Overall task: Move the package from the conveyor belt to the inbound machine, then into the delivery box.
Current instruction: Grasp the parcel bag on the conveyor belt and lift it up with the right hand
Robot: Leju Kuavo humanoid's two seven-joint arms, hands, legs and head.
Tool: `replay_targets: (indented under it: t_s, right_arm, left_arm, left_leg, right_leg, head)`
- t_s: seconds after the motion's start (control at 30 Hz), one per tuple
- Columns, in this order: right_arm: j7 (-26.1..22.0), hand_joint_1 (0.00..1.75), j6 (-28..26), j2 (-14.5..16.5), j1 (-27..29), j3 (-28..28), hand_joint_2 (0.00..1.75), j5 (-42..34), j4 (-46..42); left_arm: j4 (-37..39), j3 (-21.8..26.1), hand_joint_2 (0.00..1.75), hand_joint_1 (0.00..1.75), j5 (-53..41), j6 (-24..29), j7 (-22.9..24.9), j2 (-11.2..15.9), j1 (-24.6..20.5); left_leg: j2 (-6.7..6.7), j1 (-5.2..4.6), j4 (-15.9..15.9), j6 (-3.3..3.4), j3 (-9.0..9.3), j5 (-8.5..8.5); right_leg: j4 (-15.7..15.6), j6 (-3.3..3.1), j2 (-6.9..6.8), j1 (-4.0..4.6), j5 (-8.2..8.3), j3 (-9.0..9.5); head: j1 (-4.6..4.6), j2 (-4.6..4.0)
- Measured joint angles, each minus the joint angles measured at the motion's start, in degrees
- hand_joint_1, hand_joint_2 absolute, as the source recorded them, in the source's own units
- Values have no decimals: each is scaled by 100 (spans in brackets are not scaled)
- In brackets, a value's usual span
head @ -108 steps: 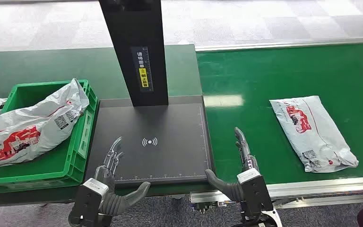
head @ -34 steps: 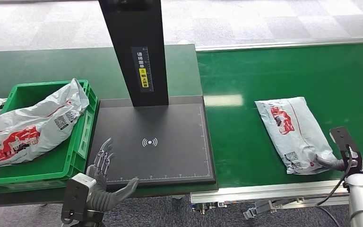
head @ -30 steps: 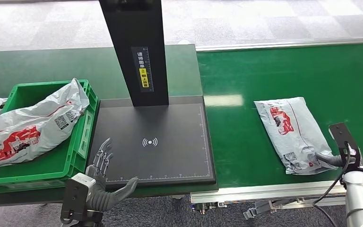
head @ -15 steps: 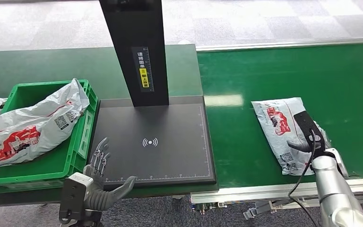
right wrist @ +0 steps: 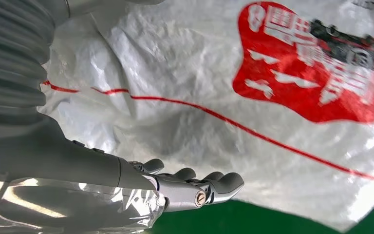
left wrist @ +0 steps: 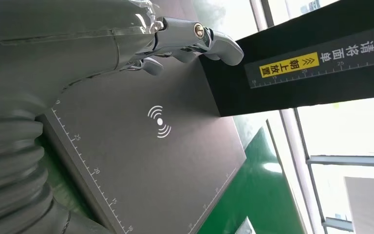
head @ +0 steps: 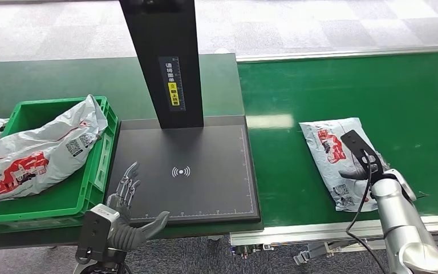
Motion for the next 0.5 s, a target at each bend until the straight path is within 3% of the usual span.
replay_targets:
  t_s: [0.5]
  right_arm:
    - [99,0,742,-223,785,192,175,-166,45]
  left_arm:
    - [243,-69,175,0,62,-17,7,1,-160]
  left_leg:
    - [0,1,0,2,11,-3]
  right_leg:
    - [-3,1,0,1,-7,13]
  head:
    - [0,0]
